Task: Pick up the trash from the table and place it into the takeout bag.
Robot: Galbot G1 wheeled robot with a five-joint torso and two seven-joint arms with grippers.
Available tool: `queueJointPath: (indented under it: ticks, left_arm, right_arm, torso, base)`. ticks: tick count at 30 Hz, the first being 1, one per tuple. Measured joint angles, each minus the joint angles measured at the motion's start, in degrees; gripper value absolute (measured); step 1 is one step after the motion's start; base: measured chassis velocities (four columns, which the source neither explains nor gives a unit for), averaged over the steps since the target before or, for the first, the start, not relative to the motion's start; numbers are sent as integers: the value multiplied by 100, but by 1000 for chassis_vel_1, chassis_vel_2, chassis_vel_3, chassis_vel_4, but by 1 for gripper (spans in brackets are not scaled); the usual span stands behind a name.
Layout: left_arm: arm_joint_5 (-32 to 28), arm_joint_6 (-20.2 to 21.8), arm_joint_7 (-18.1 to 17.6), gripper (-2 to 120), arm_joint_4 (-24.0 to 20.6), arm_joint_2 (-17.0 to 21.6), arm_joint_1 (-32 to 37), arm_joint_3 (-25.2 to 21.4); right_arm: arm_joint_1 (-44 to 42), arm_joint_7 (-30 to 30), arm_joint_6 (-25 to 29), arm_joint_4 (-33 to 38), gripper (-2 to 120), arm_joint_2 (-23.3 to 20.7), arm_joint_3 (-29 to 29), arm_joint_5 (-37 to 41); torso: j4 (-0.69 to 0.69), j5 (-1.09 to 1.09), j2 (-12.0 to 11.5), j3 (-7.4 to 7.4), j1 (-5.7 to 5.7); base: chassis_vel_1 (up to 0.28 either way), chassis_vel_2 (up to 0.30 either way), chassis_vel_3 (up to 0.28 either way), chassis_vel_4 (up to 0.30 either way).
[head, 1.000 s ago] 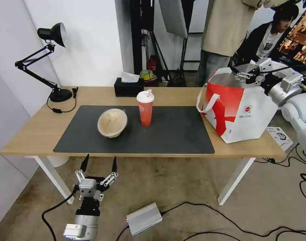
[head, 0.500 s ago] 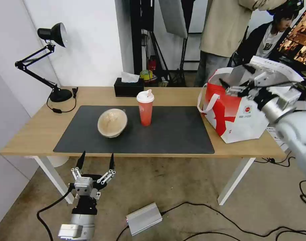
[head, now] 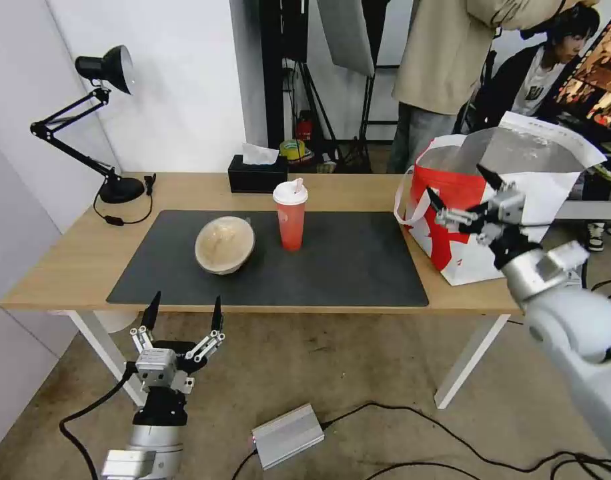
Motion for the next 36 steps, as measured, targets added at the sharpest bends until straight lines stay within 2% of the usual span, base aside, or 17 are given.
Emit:
queueJointPath:
  ticks: [3,11,15,19,28,36]
  left_arm:
    - [53,-1,-1,100,-39,-26,35,36]
    - [164,-5,-3,100,-64,-21,34,96]
    - [166,-8,-3,100,-30,-18,15,98]
    - [173,-18,-5,100,51,-24,-31,131]
    - [162,-25,-8,100,168,10,-138,120]
    - [63,-35,-10,100,212,36,-188,41]
  right_arm:
    - [-261,-4,62,141,100,175,121,-198]
    - [-1127,-149,369,581,100,1098,374,-978]
    - [-1289,-161,409,692,100,1320,379,-1096]
    - [-1534,-338,522,790,100,1868,351,-1419]
    - [-1722,-499,736,702,100,2376,176,-1934]
    - [-1857,-642,855,567,100,2569,153,-2055]
  torso:
    - [0,0,0,0,0]
    - [0,0,0,0,0]
    - [0,0,0,0,0]
    - [0,0,0,0,0]
    - [0,-1,0,0,0]
    - [0,0,1,0,0]
  base:
    - [0,0,0,0]
    - [0,0,0,0]
    - [0,0,0,0]
    - [0,0,0,0]
    - [0,0,0,0]
    - [0,0,0,0]
